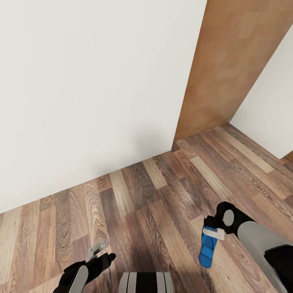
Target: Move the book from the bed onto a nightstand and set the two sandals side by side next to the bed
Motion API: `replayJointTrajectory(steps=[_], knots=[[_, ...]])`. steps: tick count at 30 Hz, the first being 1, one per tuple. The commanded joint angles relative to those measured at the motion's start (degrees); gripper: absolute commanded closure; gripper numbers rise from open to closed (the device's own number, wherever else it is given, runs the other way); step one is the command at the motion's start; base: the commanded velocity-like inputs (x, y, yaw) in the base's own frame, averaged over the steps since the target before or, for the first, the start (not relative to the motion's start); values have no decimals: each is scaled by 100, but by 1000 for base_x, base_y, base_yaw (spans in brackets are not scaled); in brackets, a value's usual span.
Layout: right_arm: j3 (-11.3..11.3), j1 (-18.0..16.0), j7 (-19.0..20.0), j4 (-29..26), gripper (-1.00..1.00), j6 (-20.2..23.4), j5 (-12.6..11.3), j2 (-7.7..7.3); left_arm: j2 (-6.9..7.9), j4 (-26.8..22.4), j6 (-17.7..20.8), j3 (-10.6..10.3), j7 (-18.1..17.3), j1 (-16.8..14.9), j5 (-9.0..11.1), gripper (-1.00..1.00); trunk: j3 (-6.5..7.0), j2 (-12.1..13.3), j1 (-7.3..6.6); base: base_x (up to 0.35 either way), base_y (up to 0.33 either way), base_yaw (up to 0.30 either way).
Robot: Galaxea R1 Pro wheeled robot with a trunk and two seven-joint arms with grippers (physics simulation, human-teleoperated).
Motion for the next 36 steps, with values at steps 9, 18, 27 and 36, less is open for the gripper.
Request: replayJointTrajectory(steps=[9,18,27,36], knots=[[14,-18,-11,-11,-100,-16,-20,-6,-4,17,23,10,43,-3,62,-100,-204,-14,22,0,0,0],[-11,-78,-23,-14,-100,-6,-31,-6,-7,30,18,2,37,-4,54,-100,-404,-26,45,0,0,0],[-36,-145,-27,-15,-100,4,-47,-6,-6,35,17,-1,29,-3,53,-100,-514,-33,58,0,0,0],[-42,-159,-28,-15,-100,7,-51,-4,17,157,-36,-19,51,6,4,-100,-514,-33,58,18,0,0]])
